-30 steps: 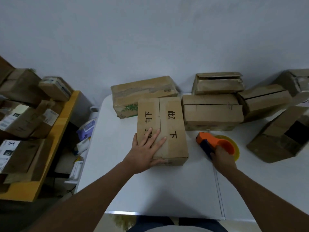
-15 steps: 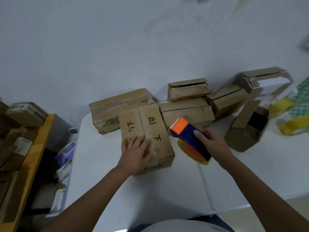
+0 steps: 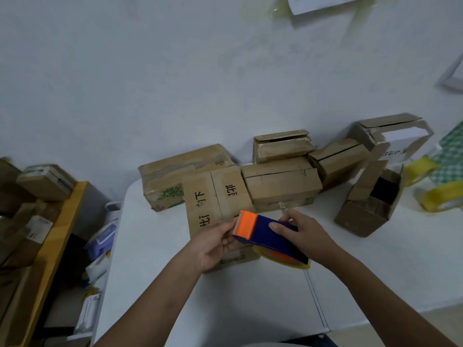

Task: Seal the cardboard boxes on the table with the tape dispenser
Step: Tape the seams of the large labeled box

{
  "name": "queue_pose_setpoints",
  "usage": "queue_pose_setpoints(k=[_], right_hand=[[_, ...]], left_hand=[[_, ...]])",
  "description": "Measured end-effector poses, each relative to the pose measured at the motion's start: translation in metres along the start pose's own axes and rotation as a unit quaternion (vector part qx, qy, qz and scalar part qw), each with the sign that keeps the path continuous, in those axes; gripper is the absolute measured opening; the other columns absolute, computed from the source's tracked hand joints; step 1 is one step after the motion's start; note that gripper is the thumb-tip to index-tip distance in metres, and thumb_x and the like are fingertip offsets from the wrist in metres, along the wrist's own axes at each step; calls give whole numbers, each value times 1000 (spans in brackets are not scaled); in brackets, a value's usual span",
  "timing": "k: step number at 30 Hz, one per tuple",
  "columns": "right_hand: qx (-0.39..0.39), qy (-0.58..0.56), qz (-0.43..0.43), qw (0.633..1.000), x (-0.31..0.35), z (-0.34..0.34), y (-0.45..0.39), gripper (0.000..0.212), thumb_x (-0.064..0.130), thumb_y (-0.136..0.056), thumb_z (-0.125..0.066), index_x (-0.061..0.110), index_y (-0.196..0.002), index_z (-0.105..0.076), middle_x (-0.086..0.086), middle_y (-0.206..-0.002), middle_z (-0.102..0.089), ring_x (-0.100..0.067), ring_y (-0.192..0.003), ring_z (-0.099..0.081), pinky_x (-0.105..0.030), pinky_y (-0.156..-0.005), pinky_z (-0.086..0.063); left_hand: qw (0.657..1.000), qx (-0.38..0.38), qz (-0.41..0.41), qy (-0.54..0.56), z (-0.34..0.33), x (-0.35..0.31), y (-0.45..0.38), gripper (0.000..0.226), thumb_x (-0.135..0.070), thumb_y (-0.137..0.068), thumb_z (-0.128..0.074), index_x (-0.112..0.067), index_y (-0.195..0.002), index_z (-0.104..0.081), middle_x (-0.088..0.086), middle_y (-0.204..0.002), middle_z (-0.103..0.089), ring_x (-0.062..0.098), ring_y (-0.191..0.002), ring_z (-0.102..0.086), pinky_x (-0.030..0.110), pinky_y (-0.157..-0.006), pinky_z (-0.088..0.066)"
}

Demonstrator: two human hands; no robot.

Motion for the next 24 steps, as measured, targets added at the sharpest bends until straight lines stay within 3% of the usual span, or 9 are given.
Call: queue_pose_setpoints(k=[3, 7, 10, 13, 17, 24], right_hand=[[10, -10, 0, 1000, 2, -3, 0, 28, 53, -88, -56, 27, -97, -52, 8, -102, -67, -10, -88, -67, -26, -75, -58], [18, 0, -6, 1000, 3, -7, -2, 37, 63, -82, -52, 29, -97, -52, 9, -100, -67, -10, -87, -67, -27, -75, -59], [7, 29, -11, 999, 2, -7, -3, 53, 76, -72, -42, 31, -96, -54, 10, -96, -66, -8, -83, -66, -23, -69, -57], [-6, 35, -7, 999, 0, -8, -5, 55, 79, -69, -41, 33, -95, -55, 12, -93, -65, -5, -79, -64, -16, -61, -50], [11, 64, 12, 998, 3, -4, -11, 57, 80, -67, -43, 32, -97, -56, 12, -94, -64, -5, -80, -63, -17, -62, -49], [52, 125, 43, 990, 4, 5, -25, 34, 68, -83, -52, 36, -96, -52, 16, -89, -59, -3, -80, -60, -18, -66, -49]], left_hand=[[1000, -12, -4, 6, 2, 2, 1, 8, -11, -94, -65, -10, -101, -69, 10, -93, -73, 18, -89, -67, 27, -75, -56], [999, -18, -29, -39, 4, 4, 3, 7, -10, -95, -63, -12, -98, -69, 4, -82, -75, 11, -73, -71, 22, -59, -55], [996, -22, -61, -59, 3, 4, 4, 9, -8, -96, -61, -10, -95, -69, 3, -78, -75, 7, -67, -71, 18, -54, -53], [989, -56, -94, -102, 0, 7, 2, 13, -9, -98, -58, -12, -92, -69, 2, -78, -75, 4, -65, -70, 17, -56, -51], [978, -103, -125, -129, 1, 8, 1, 18, -11, -99, -56, -15, -87, -70, -1, -76, -73, 4, -68, -66, 20, -61, -51], [971, -147, -166, -92, 34, -2, 4, 12, -12, -94, -64, -4, -94, -73, 5, -77, -66, 13, -74, -58, 28, -78, -50]])
Point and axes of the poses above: each hand's wrist, its own y-axis away from the middle knuckle, its own z-axis out of the back of the hand, x = y × z, the point moved 2 cm from there along -y, towards the middle knuckle
